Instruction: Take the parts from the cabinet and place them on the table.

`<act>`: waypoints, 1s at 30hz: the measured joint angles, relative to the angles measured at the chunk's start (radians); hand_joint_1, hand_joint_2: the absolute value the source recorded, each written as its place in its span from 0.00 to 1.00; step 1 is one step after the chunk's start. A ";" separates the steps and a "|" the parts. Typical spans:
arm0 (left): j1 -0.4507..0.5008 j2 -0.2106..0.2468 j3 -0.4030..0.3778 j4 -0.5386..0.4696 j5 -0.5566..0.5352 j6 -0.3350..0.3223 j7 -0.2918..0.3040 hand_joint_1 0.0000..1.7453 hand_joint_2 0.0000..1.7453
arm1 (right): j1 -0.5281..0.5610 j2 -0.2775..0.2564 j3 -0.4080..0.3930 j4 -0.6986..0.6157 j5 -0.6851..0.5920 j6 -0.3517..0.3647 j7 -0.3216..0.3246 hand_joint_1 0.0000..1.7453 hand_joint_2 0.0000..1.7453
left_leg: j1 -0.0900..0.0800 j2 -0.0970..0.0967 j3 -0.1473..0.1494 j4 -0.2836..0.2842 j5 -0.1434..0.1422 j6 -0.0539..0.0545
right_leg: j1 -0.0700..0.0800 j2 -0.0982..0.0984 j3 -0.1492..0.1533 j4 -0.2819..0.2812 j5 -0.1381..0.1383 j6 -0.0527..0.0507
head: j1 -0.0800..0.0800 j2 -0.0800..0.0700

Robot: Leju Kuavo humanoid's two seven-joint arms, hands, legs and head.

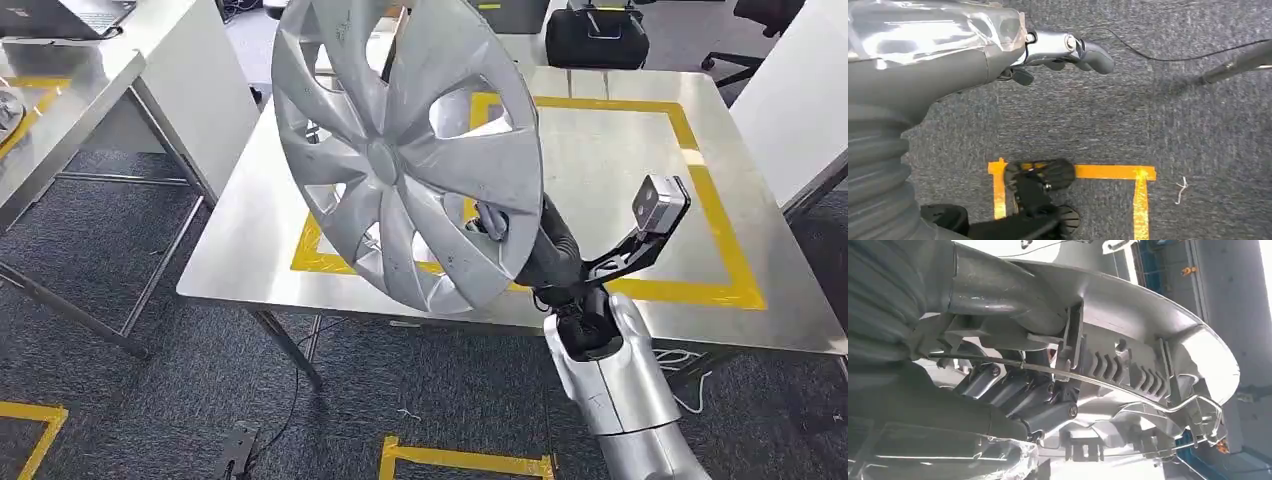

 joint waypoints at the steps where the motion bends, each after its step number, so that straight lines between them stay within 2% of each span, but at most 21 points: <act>1: -0.001 0.001 0.000 0.000 0.000 0.000 0.000 0.00 1.00 | 0.000 0.001 0.000 0.000 0.000 0.000 0.000 1.00 1.00 | -0.004 -0.001 0.028 -0.045 -0.004 0.009 | 0.002 0.000 0.003 -0.001 -0.003 0.004 | 0.001 0.000; 2: -0.002 0.001 0.000 0.000 0.000 0.000 0.000 0.00 1.00 | -0.003 0.002 0.000 0.000 0.000 0.000 0.000 1.00 1.00 | -0.009 0.000 0.032 -0.059 -0.010 0.015 | 0.009 0.002 0.000 0.000 -0.005 0.008 | 0.001 0.000; 5: 0.000 0.001 0.000 0.000 0.000 0.000 0.000 0.00 1.00 | -0.002 0.003 0.000 0.000 0.000 -0.001 0.000 1.00 1.00 | -0.013 0.000 0.033 -0.057 -0.014 0.028 | 0.005 0.001 0.000 -0.007 -0.008 0.023 | 0.000 0.000; 6: 0.000 0.000 0.000 0.000 0.000 0.000 0.000 0.00 1.00 | -0.001 0.003 0.000 -0.002 0.000 -0.001 0.000 1.00 1.00 | -0.002 0.000 0.046 -0.076 -0.006 0.038 | 0.006 -0.001 -0.004 -0.003 -0.013 0.028 | 0.001 0.000; 7: -0.001 -0.001 0.000 0.000 -0.001 0.000 0.000 0.00 1.00 | -0.002 0.003 0.000 -0.002 0.001 -0.001 0.000 1.00 1.00 | -0.004 -0.001 0.052 -0.084 -0.005 0.041 | 0.005 -0.003 -0.015 0.023 -0.023 0.027 | 0.003 0.000; 10: -0.002 -0.001 0.002 0.000 -0.001 0.000 0.000 0.00 1.00 | -0.002 0.002 -0.003 -0.002 0.000 -0.001 -0.001 1.00 1.00 | -0.007 -0.001 0.055 -0.083 -0.011 0.052 | 0.003 -0.003 -0.145 0.264 -0.113 0.014 | 0.004 0.000; 11: -0.001 -0.001 0.002 0.000 -0.001 0.000 0.000 0.00 1.00 | -0.001 0.000 -0.003 -0.002 0.000 -0.001 -0.001 1.00 1.00 | -0.008 -0.002 0.055 -0.082 -0.013 0.052 | 0.003 -0.003 -0.183 0.324 -0.123 0.019 | 0.004 0.000; 12: -0.001 -0.002 0.002 0.000 -0.001 -0.002 0.000 0.00 1.00 | 0.001 0.000 -0.003 -0.002 0.000 -0.001 0.000 1.00 1.00 | -0.008 -0.004 0.057 -0.082 -0.015 0.051 | 0.003 -0.004 -0.194 0.327 -0.112 0.027 | 0.003 0.000; 13: -0.001 -0.003 0.002 0.000 -0.001 -0.002 0.000 0.00 1.00 | 0.002 -0.002 -0.003 -0.002 0.000 -0.002 0.000 1.00 1.00 | -0.008 -0.006 0.061 -0.081 -0.019 0.050 | 0.002 -0.004 -0.180 0.286 -0.085 0.038 | 0.004 0.000; 15: -0.001 -0.006 0.002 0.000 -0.001 -0.002 0.000 0.00 1.00 | 0.000 -0.002 -0.005 -0.002 0.000 -0.002 0.000 1.00 1.00 | -0.007 -0.009 0.071 -0.072 -0.030 0.042 | -0.001 -0.007 -0.093 0.089 0.005 0.060 | 0.004 0.000; 16: -0.001 -0.006 0.003 0.000 -0.001 -0.002 0.000 0.00 1.00 | -0.001 -0.002 -0.006 -0.002 0.000 -0.002 0.000 1.00 1.00 | -0.008 -0.011 0.071 -0.066 -0.038 0.036 | -0.002 -0.012 -0.060 0.010 0.032 0.059 | 0.005 0.000; 18: -0.002 -0.006 0.003 0.000 -0.001 -0.002 0.000 0.00 1.00 | -0.002 -0.001 -0.007 -0.002 0.000 -0.005 -0.002 1.00 1.00 | -0.016 -0.011 0.067 -0.057 -0.047 0.025 | 0.005 -0.010 -0.052 0.010 0.031 0.032 | 0.003 0.000; 20: -0.001 -0.007 0.005 0.001 0.000 -0.002 0.000 0.00 1.00 | -0.003 0.000 -0.010 -0.002 0.026 -0.040 -0.009 1.00 1.00 | -0.013 -0.010 0.068 -0.058 -0.049 0.021 | 0.010 -0.008 -0.054 0.011 0.028 0.019 | 0.003 0.000; 21: -0.003 -0.005 0.008 0.001 0.000 -0.002 0.000 0.00 1.00 | -0.006 0.003 -0.014 -0.002 0.060 -0.064 -0.022 1.00 1.00 | -0.012 -0.010 0.068 -0.052 -0.056 0.015 | -0.003 -0.008 -0.050 0.007 0.029 0.014 | 0.003 0.000; 22: -0.003 -0.007 0.011 0.001 0.001 -0.001 -0.001 0.00 1.00 | -0.010 0.004 -0.015 -0.002 0.096 -0.089 -0.036 1.00 1.00 | -0.010 -0.008 0.058 -0.037 -0.067 0.009 | -0.003 -0.007 -0.045 0.007 0.027 0.010 | 0.003 0.000; 23: -0.003 -0.008 0.012 0.002 0.001 0.000 -0.003 0.00 1.00 | -0.015 0.006 -0.015 -0.002 0.145 -0.118 -0.056 1.00 1.00 | -0.009 -0.005 0.038 0.008 -0.094 0.003 | -0.004 -0.007 -0.042 0.007 0.024 0.005 | -0.003 0.000; 25: -0.004 -0.008 0.014 0.005 0.001 0.000 -0.006 0.00 1.00 | -0.028 0.007 -0.015 -0.002 0.257 -0.178 -0.102 1.00 1.00 | -0.002 -0.003 -0.049 0.176 -0.163 -0.007 | -0.002 -0.007 -0.041 0.008 0.022 0.003 | -0.002 0.000; 26: -0.003 -0.009 0.014 0.008 0.001 0.000 -0.006 0.00 1.00 | -0.034 0.006 -0.015 -0.003 0.332 -0.217 -0.128 1.00 1.00 | -0.001 -0.002 -0.089 0.243 -0.180 -0.008 | 0.000 -0.007 -0.040 0.008 0.021 0.002 | -0.002 0.000; 27: -0.004 -0.009 0.015 0.011 0.000 0.000 -0.007 0.00 1.00 | -0.041 0.005 -0.013 -0.004 0.425 -0.266 -0.150 1.00 1.00 | -0.002 -0.001 -0.108 0.265 -0.173 -0.007 | 0.001 -0.006 -0.040 0.008 0.020 0.001 | -0.002 0.000; 28: -0.005 -0.010 0.015 0.014 -0.002 0.000 -0.009 0.00 1.00 | -0.052 0.003 -0.008 -0.008 0.530 -0.323 -0.166 1.00 1.00 | -0.002 -0.001 -0.103 0.240 -0.143 -0.005 | 0.002 -0.004 -0.037 0.008 0.019 0.000 | -0.002 0.000; 30: -0.013 -0.010 0.015 0.018 -0.006 0.001 -0.010 0.00 1.00 | -0.090 -0.003 0.016 -0.008 0.736 -0.442 -0.174 1.00 1.00 | -0.003 -0.001 -0.030 0.068 -0.041 0.010 | 0.005 0.001 -0.032 0.008 0.018 0.000 | -0.002 0.000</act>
